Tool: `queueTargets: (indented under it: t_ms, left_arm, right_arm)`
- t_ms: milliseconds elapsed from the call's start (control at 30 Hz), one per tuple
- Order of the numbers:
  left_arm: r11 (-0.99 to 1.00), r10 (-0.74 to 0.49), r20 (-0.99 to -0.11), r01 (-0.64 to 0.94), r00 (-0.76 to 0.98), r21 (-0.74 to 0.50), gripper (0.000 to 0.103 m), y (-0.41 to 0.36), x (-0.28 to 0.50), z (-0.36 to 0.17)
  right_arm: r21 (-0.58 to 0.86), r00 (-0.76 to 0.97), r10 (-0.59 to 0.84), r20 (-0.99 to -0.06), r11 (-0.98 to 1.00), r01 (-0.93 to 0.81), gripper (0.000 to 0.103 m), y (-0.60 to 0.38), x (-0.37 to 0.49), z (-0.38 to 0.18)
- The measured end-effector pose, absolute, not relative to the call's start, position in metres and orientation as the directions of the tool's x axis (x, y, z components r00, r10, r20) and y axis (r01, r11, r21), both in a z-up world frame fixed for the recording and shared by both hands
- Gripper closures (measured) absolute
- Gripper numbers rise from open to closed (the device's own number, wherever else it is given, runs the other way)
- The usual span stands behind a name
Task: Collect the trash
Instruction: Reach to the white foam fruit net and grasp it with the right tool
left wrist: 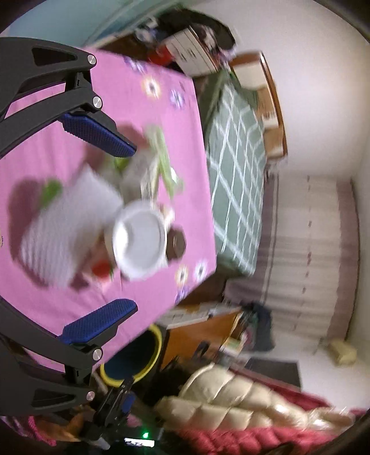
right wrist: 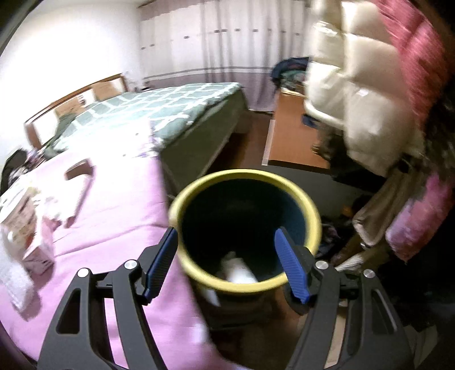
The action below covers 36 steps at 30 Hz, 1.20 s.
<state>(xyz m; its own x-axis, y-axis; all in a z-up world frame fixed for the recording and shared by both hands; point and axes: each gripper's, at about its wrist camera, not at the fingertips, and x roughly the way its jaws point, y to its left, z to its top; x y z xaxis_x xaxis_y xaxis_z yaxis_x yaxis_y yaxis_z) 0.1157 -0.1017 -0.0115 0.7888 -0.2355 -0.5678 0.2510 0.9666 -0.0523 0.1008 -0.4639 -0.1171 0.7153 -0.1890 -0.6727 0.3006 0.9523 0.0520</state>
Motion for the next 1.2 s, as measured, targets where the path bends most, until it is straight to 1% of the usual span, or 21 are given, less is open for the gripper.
queueTargets:
  t_ms: [233,433,600,867,1200]
  left_arm:
    - [0.995,-0.093,-0.54,0.057,0.837,-0.083,0.005,-0.012,0.094,-0.014]
    - [0.997,-0.029,-0.507,-0.014,0.861,-0.082,0.005,0.031,0.08,-0.012]
    - [0.996,-0.008,-0.493,-0.039,0.87,-0.084,0.005,0.043,0.069,-0.011]
    - [0.995,-0.014,-0.504,-0.037,0.864,-0.091,0.005,0.045,0.066,-0.014]
    - [0.995,-0.031,-0.511,-0.024,0.859,-0.1,0.005,0.041,0.065,-0.017]
  right_arm:
    - [0.065,0.747,-0.015,-0.665,0.995,0.078,0.036,-0.381,0.119,-0.105]
    - [0.085,0.745,0.167,-0.646,0.985,-0.147,0.036,-0.299,0.117,-0.091]
    - [0.073,0.71,0.276,-0.648,0.951,-0.302,0.036,-0.24,0.113,-0.087]
    - [0.071,0.672,0.331,-0.662,0.921,-0.384,0.036,-0.197,0.127,-0.089]
    - [0.037,0.642,0.3,-0.706,0.92,-0.389,0.036,-0.177,0.15,-0.11]
